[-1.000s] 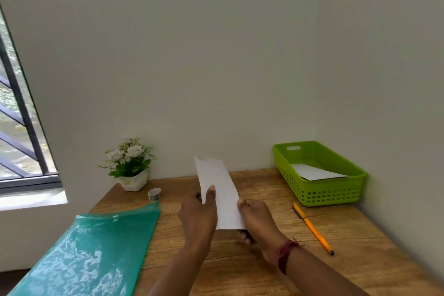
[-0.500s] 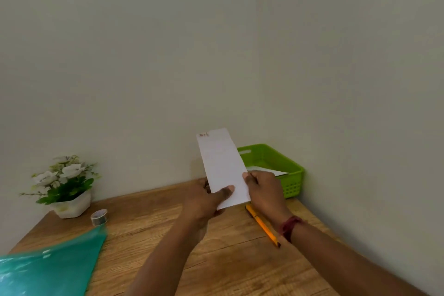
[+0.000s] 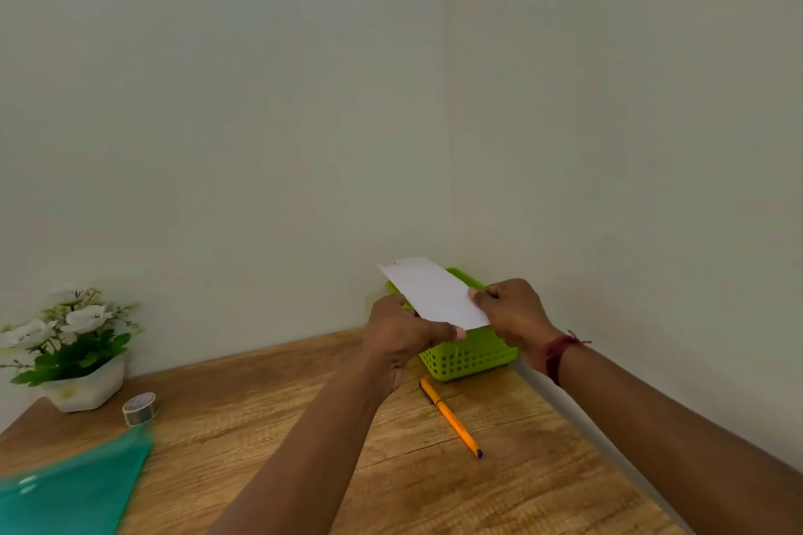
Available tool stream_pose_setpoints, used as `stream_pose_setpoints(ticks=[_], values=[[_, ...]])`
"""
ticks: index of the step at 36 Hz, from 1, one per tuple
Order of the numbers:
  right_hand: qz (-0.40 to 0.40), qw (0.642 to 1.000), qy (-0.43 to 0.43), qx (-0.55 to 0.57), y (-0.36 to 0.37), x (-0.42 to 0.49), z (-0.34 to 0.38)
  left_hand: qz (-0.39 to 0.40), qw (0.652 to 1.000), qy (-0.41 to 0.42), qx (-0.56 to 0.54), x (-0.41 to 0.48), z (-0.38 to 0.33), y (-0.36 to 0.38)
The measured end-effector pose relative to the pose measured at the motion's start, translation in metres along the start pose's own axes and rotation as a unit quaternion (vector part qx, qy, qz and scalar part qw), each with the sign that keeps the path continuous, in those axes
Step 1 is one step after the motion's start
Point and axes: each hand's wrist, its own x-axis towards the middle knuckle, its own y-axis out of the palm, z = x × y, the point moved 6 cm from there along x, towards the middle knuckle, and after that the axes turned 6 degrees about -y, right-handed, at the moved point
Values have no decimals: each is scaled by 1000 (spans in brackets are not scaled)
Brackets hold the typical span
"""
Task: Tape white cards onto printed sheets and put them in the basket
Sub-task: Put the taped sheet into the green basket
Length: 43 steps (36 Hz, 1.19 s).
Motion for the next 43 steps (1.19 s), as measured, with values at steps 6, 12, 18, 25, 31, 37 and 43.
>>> stream_pose_setpoints(ticks=[6,12,18,25,31,37,43], values=[[-3,1000,25,8,-3,11,-10,-36,999,-19,-16,8,4,9],[0,999,9,-32,-5,25,-10,-46,998,-41,-25,17,10,13],[22,997,2,-76,0,37,-13,-63,996,-53,-36,25,12,13],[45,994,19,-96,4,51,-21,-98,994,-37,26,43,18,10],[59,992,34,-109,9,59,-32,-132,982,-23,136,47,20,12],[68,989,38,-123,16,64,-38,-128,981,-26,142,49,18,15],[90,979,44,-177,21,68,-45,-127,975,-20,183,48,19,16]])
